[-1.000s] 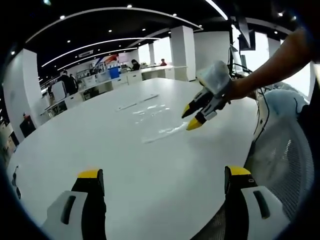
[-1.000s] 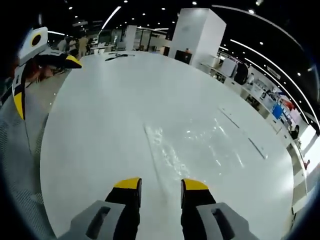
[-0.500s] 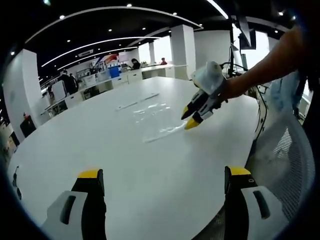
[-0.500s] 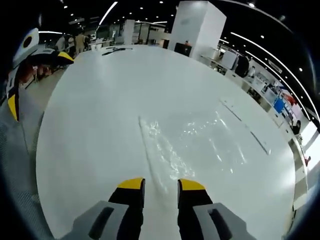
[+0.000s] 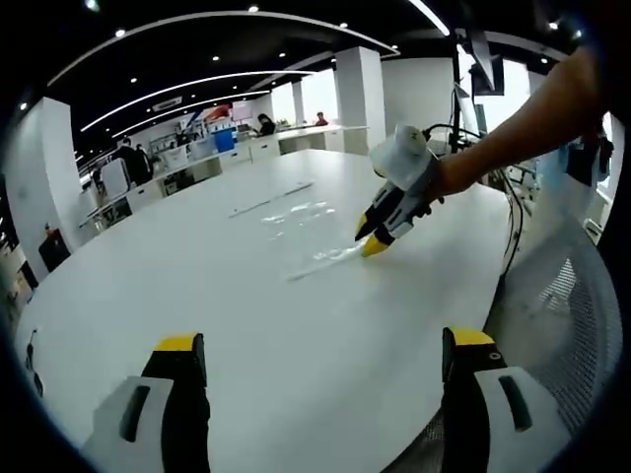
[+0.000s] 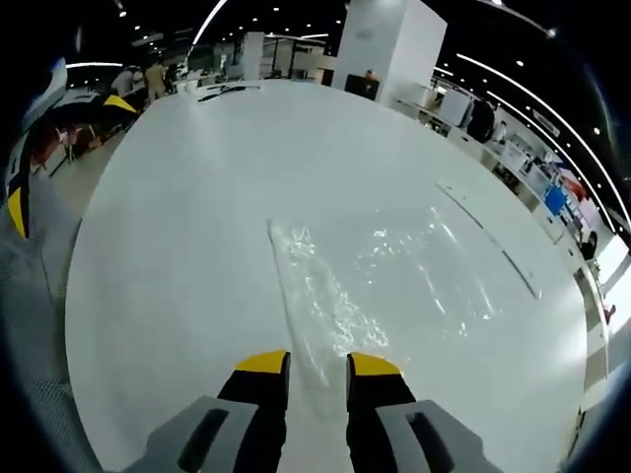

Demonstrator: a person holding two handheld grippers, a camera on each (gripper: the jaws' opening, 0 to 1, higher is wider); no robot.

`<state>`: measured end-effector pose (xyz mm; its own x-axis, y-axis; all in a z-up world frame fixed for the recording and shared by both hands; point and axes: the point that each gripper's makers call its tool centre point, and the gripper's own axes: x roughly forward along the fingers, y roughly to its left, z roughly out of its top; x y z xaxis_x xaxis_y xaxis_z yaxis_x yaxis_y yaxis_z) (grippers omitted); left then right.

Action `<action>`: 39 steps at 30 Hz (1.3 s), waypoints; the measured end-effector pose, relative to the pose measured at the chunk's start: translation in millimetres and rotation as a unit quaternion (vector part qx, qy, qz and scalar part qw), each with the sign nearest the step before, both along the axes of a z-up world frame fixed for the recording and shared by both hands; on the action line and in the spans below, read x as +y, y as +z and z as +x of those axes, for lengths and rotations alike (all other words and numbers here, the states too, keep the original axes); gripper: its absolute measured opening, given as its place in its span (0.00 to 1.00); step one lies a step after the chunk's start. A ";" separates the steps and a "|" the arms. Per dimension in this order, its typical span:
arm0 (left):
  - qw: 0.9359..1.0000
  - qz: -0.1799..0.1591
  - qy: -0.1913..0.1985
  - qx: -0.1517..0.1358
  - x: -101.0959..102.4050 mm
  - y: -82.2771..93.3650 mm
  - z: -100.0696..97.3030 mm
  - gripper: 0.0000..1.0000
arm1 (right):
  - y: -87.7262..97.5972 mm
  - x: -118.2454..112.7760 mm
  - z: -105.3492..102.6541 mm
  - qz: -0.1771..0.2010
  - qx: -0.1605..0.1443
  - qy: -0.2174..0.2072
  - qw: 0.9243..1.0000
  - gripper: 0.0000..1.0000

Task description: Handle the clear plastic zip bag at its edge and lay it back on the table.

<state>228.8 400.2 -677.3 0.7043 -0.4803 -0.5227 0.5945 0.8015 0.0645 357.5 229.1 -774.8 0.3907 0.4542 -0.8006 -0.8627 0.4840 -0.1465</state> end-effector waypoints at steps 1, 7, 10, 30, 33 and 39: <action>1.000 0.001 0.000 0.001 0.2 -0.3 0.4 0.98 | -0.4 0.3 1.4 -0.001 0.001 0.001 1.000 0.19; 1.000 0.001 -0.002 0.001 -1.1 -0.5 0.6 0.98 | -3.8 -2.5 2.0 -0.009 0.011 0.006 1.000 0.19; 1.000 0.001 -0.001 0.001 -0.9 -0.7 0.1 0.99 | -3.9 -3.7 5.0 0.000 0.019 0.001 1.000 0.19; 1.000 0.018 -0.008 0.003 1.8 -1.8 -2.9 0.97 | -8.2 3.8 -2.9 -0.014 0.069 0.042 0.997 0.03; 1.000 0.019 -0.008 0.004 1.3 -1.8 -2.9 0.97 | -8.1 4.2 -7.9 -0.029 0.061 0.066 0.996 0.00; 1.000 0.019 -0.009 0.003 -0.3 -1.1 -1.6 0.96 | -6.5 7.4 -11.8 -0.061 0.032 0.119 0.990 0.00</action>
